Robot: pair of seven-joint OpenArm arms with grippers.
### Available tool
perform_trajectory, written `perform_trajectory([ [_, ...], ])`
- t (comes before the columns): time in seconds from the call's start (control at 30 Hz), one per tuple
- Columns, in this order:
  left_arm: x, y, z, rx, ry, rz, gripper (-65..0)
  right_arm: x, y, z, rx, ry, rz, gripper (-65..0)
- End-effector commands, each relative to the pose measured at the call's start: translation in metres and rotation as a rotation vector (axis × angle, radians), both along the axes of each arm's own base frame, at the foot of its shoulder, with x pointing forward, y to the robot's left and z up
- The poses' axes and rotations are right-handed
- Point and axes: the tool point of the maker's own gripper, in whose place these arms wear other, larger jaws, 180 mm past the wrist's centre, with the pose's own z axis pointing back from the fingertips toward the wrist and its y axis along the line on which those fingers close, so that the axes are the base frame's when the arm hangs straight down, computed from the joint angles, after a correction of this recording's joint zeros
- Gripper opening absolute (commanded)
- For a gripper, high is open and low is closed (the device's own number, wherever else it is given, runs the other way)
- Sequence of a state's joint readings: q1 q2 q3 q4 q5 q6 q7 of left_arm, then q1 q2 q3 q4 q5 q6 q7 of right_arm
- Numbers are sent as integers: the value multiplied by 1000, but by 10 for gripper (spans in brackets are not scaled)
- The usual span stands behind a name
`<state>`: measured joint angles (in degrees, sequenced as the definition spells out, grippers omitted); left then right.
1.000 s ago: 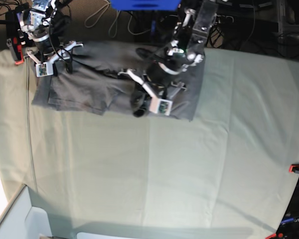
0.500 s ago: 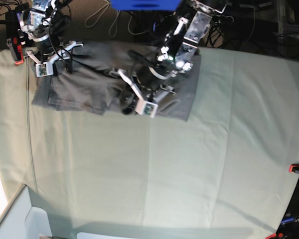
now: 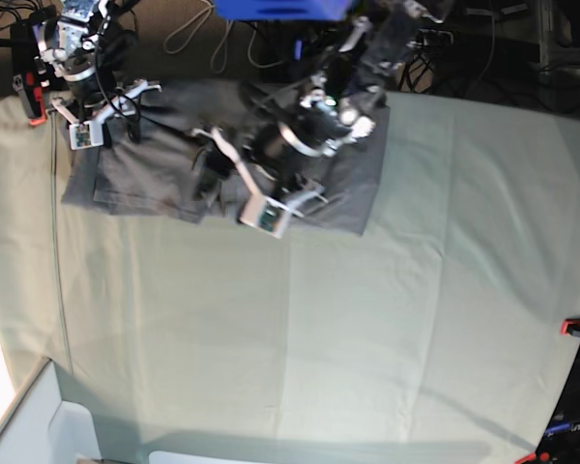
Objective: Layout the t-shirt on the table in an organized manner, then fold the t-shirt properly
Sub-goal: 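Carry the t-shirt end with the left gripper toward the right gripper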
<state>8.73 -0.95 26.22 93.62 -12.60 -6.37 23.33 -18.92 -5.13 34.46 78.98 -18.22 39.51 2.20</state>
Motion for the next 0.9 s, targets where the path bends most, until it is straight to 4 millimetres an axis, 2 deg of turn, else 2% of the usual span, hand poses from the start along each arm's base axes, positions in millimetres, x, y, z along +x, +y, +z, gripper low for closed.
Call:
perform_trajectory([
  [0.0, 4, 0, 24, -50, -61, 5, -277, -1, -2, 1, -10, 6, 10, -359],
  [0.07, 9, 22, 36, -38, -101, 41, -280, -1, -2, 1, -10, 6, 10, -359],
  [0.2, 20, 59, 25, 7, -86, 130, -350, 6, -2, 3, -8, -5, 9, -359],
  [0.3, 15, 79, -5, 47, -9, 180, -405, 7, -2, 3, -8, -6, 9, -359],
  [0.37, 14, 90, -17, 64, 20, 204, -409, 7, -2, 3, -8, -6, 9, -359],
  [0.47, 7, 91, -39, 87, 73, 199, -409, 7, -2, 3, -8, -6, 9, -359],
  [0.5, 4, 90, -43, 89, 85, 193, -409, 7, -2, 4, -10, -9, 10, -359],
  [0.67, -30, 47, -60, 113, 121, 16, -409, 8, -4, 6, -15, -16, 5, -359],
  [0.77, -47, 17, -56, 123, 96, -117, -409, 9, -8, 15, -37, -31, 7, -359],
  [0.87, -63, -3, -54, 134, 74, -221, -409, 6, -11, 26, -67, -49, 14, -359],
])
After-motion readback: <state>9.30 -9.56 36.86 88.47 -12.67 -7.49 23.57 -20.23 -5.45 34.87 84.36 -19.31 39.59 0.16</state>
